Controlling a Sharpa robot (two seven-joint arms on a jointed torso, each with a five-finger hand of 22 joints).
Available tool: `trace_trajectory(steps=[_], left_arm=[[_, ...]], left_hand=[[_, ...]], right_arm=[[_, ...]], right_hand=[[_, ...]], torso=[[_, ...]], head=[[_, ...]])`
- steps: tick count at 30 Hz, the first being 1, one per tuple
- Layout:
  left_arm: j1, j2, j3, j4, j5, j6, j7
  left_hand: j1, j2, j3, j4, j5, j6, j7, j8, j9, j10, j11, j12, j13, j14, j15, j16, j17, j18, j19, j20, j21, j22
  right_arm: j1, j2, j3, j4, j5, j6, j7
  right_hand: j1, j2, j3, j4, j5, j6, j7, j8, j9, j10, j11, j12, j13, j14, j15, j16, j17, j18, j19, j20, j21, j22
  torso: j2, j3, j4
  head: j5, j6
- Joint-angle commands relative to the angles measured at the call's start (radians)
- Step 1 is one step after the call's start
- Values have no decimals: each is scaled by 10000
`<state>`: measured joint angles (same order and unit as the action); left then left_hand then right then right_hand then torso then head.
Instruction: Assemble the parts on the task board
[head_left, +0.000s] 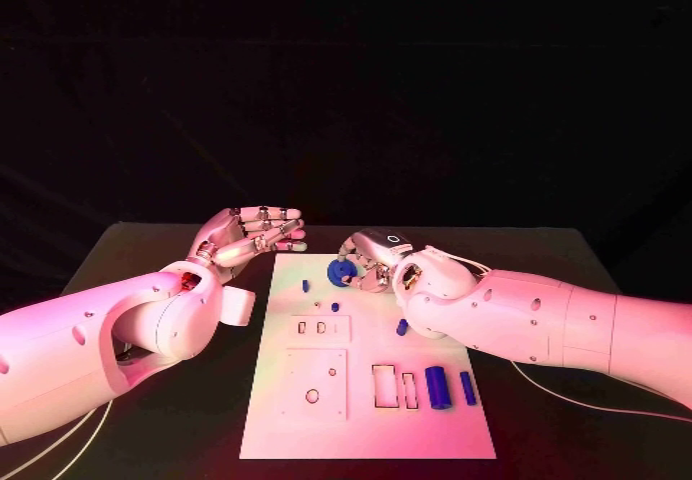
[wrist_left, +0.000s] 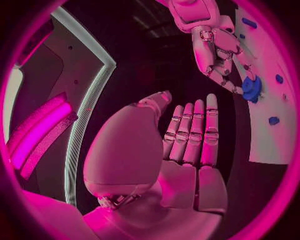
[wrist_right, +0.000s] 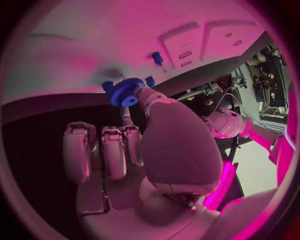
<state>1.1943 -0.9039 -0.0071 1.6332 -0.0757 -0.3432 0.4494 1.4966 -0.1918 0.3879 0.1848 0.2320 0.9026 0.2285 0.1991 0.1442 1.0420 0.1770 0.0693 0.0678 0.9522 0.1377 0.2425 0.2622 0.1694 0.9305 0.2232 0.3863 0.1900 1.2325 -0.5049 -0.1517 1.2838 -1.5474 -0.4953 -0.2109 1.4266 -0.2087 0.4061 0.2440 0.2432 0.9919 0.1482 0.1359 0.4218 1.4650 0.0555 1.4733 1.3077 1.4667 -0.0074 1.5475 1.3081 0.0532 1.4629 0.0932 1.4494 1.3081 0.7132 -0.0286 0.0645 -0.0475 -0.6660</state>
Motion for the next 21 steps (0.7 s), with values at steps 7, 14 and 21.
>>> trace_trajectory(steps=[7,14,21], left_arm=[[24,30,10,12,36,115,74],[26,25,11,9,36,115,71],[26,30,11,8,36,119,65]], left_hand=[[-28,42,3,-62,-38,-75,23,3,7,1,24,-39,-3,-67,1,-38,19,59,-61,7,64,18],[-29,40,6,-69,-39,-86,25,-2,6,-11,27,-44,-5,-69,2,-39,24,58,-70,7,72,23],[-29,40,6,-69,-39,-86,25,-2,6,-11,27,-44,-5,-69,2,-39,24,58,-70,7,72,23]], right_arm=[[-165,309,0,-405,-234,180,-65],[-205,470,-1,-590,-232,235,-78],[-216,602,-1,-785,-228,250,-62]], right_hand=[[-121,-63,99,13,-68,210,-121,6,10,335,-25,32,1769,904,-89,52,1964,-168,207,-24,3,1461],[-151,-85,118,4,-82,196,-115,-3,6,335,-19,31,1769,906,-86,53,1969,-169,207,-23,2,1462],[-199,-123,148,-14,-110,164,-102,-23,-2,325,-10,19,1759,904,-78,52,1964,-171,213,-18,9,1472]], torso=[[6,0,3],[0,15,-6],[-2,20,6]], head=[[70,-36],[79,-46],[88,-44]])
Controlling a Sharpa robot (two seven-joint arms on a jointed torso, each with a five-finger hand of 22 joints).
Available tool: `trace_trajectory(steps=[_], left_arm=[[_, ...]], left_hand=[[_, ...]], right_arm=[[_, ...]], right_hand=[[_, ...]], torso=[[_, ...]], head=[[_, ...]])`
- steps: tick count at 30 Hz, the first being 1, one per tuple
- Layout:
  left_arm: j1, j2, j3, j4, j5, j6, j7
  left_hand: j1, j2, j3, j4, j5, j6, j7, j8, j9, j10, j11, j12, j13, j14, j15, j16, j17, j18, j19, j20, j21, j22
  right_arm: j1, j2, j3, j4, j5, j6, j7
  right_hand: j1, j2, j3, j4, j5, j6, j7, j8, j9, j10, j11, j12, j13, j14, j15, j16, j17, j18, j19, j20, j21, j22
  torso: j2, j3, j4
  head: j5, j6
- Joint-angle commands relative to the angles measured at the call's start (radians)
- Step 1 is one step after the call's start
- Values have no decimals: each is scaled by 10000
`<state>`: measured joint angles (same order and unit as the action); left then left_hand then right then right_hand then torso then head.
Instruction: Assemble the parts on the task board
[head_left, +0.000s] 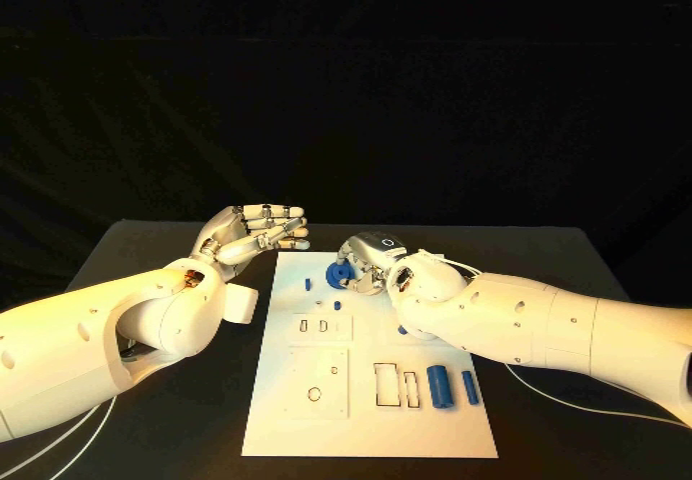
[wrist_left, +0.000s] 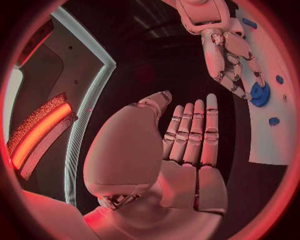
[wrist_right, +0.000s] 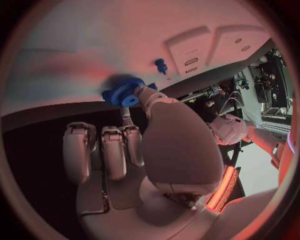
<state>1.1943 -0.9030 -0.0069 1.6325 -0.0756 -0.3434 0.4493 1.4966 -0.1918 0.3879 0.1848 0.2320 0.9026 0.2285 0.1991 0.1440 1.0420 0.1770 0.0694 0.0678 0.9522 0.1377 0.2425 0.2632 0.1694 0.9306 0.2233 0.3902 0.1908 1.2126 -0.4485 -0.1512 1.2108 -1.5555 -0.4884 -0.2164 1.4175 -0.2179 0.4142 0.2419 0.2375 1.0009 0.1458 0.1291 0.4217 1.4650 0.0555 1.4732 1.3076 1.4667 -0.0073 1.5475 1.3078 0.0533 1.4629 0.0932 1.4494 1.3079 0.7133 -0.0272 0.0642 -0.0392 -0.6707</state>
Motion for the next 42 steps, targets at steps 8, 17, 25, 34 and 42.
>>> trace_trajectory(steps=[8,17,25,34,42], left_arm=[[27,13,9,17,36,122,46],[28,11,9,24,36,126,19],[28,6,9,26,36,52,-69],[28,-18,9,12,36,-7,-132],[28,-30,9,6,36,-25,-151]], left_hand=[[-29,41,6,-70,-40,-86,25,-2,8,-10,27,-44,-5,-69,2,-39,14,58,-71,6,33,15],[-29,41,6,-70,-40,-86,25,-2,8,-10,27,-44,-5,-69,2,-39,14,58,-71,6,33,15],[-61,53,14,-80,-43,-111,50,-12,7,-46,43,-52,-9,-82,11,-51,34,54,-106,10,67,36],[-57,58,23,-95,-41,-129,65,-20,5,-69,54,-57,-12,-88,15,-56,42,53,-120,10,81,45],[-58,58,26,-103,-40,-141,74,-26,3,-80,59,-59,-13,-91,17,-58,47,53,-127,11,89,50]], right_arm=[[-19,134,-6,-253,-113,239,-14],[-12,196,-6,-406,45,520,73],[-8,198,-6,-468,390,941,266],[-8,97,-8,-389,646,1213,370],[-8,-11,-8,-355,674,1152,294]], right_hand=[[-469,-276,139,-83,-241,-554,127,-344,-180,122,168,-229,1555,905,64,57,1980,-155,162,88,-71,1427],[-728,-353,-115,-120,-206,-1053,289,-641,-334,-118,325,-493,1337,913,212,73,2031,-139,122,233,-138,1394],[-995,-161,-426,54,91,-915,267,-536,-347,-2,322,-344,1461,928,229,96,2107,-145,151,278,-112,1440],[-1228,-4,-367,161,93,-551,168,-382,-307,185,237,-132,1637,946,157,120,2186,-171,226,221,-19,1538],[-1643,128,-370,392,54,-478,133,-372,-324,207,205,-113,1655,950,125,125,2205,-178,243,184,-4,1567]], torso=[[7,4,-18],[3,5,1],[-4,5,-17],[-2,8,1],[-4,5,1]], head=[[21,1],[-53,52],[-24,94],[-24,53],[-14,51]])
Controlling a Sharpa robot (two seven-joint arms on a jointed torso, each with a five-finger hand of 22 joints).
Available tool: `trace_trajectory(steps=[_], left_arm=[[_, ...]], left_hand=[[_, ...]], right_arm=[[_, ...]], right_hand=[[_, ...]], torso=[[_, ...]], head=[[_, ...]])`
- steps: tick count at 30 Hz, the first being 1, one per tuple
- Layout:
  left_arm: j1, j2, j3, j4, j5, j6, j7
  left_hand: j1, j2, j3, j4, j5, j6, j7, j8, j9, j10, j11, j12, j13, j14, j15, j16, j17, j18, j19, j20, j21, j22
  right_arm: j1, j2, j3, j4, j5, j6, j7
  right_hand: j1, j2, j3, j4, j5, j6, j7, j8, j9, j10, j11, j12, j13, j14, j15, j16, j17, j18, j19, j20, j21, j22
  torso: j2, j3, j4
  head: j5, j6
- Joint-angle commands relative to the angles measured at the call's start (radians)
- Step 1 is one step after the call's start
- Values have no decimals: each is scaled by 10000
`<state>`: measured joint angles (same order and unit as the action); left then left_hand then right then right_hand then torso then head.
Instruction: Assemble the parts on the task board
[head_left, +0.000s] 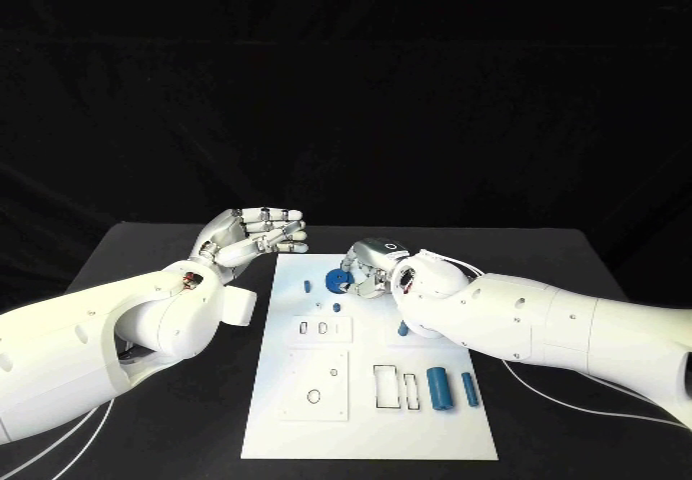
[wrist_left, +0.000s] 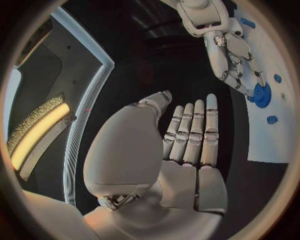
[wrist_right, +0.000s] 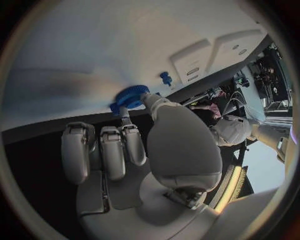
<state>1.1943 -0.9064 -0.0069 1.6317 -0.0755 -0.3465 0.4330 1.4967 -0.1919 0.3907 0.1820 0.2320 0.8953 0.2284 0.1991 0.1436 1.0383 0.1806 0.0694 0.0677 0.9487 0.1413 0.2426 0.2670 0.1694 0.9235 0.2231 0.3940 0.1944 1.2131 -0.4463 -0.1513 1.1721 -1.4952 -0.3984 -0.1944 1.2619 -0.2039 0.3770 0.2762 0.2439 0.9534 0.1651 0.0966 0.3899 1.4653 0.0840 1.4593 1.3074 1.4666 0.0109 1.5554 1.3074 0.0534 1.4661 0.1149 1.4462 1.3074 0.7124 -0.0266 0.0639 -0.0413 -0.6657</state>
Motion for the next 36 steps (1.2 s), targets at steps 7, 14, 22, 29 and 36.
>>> trace_trajectory(steps=[7,14,22,29,36], left_arm=[[27,-8,9,-2,35,0,4],[27,-11,8,-46,35,13,-1],[26,-28,7,-158,37,60,5],[25,-20,6,-209,39,101,26],[23,21,4,-268,40,140,39]], left_hand=[[-57,59,2,-88,-39,-83,84,-33,5,-62,31,-61,-14,-59,-15,-62,15,52,-67,14,64,22],[-50,64,14,-113,-37,-107,94,-44,2,-96,42,-64,-16,-77,-6,-75,25,48,-93,18,83,34],[-81,62,8,-111,-43,-121,100,-50,1,-115,50,-61,-16,-94,6,-87,32,40,-124,26,90,40],[-84,62,7,-111,-43,-122,100,-50,1,-115,50,-60,-16,-95,7,-88,32,40,-127,27,90,40],[-90,60,6,-113,-44,-123,96,-49,2,-117,50,-58,-14,-99,9,-91,35,38,-140,29,91,41]], right_arm=[[-12,-272,-7,288,-12,-299,131],[71,-937,13,1031,69,-825,256],[554,-2394,47,2081,1777,-37,416],[784,-3693,56,2279,2985,408,1599],[784,-4291,48,1881,3072,536,2035]], right_hand=[[-142,-17,-12,68,-12,-14,-60,-55,-11,213,-79,39,1668,955,-59,53,2231,-186,228,-36,50,1593],[-104,-65,-7,7,5,-30,-65,-68,-19,219,-85,45,1674,955,-63,53,2231,-195,252,-40,82,1624],[260,-319,-34,-364,-320,-152,-19,-159,-74,-32,-49,-253,1428,854,-39,-70,1807,-47,-121,-27,-480,1178],[1076,-480,-179,-988,-470,-203,19,-198,-116,-199,-18,-423,1293,860,-14,-70,1839,-13,-213,-4,-654,1081],[1367,-543,-219,-1211,-474,-291,-95,-233,-146,-590,-104,-869,917,867,-73,-61,1896,24,-310,-37,-809,980]], torso=[[5,6,-4],[-20,17,-35],[-65,44,-128],[-117,91,-239],[-121,132,-232]], head=[[33,13],[6,59],[-54,121],[-74,119],[-100,102]])
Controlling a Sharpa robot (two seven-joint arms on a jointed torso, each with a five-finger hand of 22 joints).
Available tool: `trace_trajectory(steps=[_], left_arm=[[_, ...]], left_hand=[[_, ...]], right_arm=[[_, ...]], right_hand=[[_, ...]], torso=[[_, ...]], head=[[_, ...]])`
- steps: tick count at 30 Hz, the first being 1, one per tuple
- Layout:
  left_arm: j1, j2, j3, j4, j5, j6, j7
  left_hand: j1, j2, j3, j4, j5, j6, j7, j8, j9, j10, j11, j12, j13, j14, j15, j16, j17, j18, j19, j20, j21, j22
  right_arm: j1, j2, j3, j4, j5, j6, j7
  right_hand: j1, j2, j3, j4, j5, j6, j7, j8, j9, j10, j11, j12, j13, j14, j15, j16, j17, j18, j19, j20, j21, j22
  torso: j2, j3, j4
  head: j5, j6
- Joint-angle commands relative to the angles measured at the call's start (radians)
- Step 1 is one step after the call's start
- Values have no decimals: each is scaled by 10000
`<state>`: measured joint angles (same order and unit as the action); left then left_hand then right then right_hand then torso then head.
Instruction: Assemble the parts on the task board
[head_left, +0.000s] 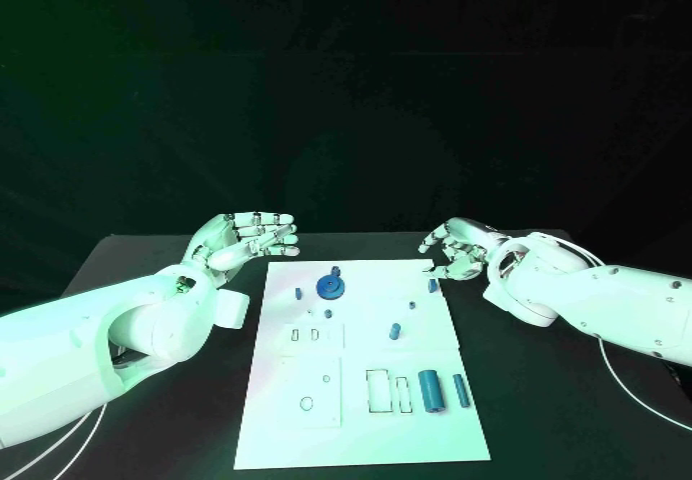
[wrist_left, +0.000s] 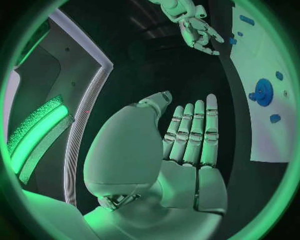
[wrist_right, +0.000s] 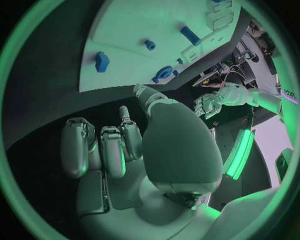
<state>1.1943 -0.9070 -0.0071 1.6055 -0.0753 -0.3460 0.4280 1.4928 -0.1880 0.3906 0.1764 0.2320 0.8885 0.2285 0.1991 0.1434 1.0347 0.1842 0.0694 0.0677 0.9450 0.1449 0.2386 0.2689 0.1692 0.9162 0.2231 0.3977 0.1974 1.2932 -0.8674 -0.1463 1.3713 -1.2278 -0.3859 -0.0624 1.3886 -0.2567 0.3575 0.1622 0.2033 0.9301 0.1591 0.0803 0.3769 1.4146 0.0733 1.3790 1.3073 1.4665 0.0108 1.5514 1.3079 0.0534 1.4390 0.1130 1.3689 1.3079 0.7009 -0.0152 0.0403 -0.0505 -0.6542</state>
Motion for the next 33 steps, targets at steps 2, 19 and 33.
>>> trace_trajectory(steps=[2,19,33], left_arm=[[22,42,6,-37,39,140,94],[17,100,5,-155,39,161,108],[17,77,4,-184,39,150,90]], left_hand=[[-50,21,7,-57,-43,-55,96,-49,3,-81,14,-58,-14,-63,-27,-51,16,40,-67,29,53,11],[-52,19,9,-66,-43,-52,88,-46,5,-80,11,-53,-12,-68,-26,-55,21,39,-84,31,56,13],[-52,19,9,-66,-43,-52,88,-46,5,-80,11,-53,-12,-68,-26,-55,21,39,-84,31,56,13]], right_arm=[[-62,-184,-6,-288,340,449,713],[-643,-74,-31,-942,148,646,445],[-825,144,-36,-1002,285,544,412]], right_hand=[[150,-42,-114,-114,-69,-161,-65,-110,-41,-104,-22,-88,898,875,-93,-13,1924,21,-32,-38,-31,988],[157,27,-375,-101,12,-120,-21,-44,-33,40,0,76,1024,903,-90,18,2037,-16,62,-55,81,1094],[19,196,-484,47,109,80,-2,64,-4,204,21,266,1168,926,-68,47,2132,-48,157,-39,194,1199]], torso=[[-8,22,11],[0,-9,31],[-8,-16,12]], head=[[-2,-33],[16,-109],[41,-148]])
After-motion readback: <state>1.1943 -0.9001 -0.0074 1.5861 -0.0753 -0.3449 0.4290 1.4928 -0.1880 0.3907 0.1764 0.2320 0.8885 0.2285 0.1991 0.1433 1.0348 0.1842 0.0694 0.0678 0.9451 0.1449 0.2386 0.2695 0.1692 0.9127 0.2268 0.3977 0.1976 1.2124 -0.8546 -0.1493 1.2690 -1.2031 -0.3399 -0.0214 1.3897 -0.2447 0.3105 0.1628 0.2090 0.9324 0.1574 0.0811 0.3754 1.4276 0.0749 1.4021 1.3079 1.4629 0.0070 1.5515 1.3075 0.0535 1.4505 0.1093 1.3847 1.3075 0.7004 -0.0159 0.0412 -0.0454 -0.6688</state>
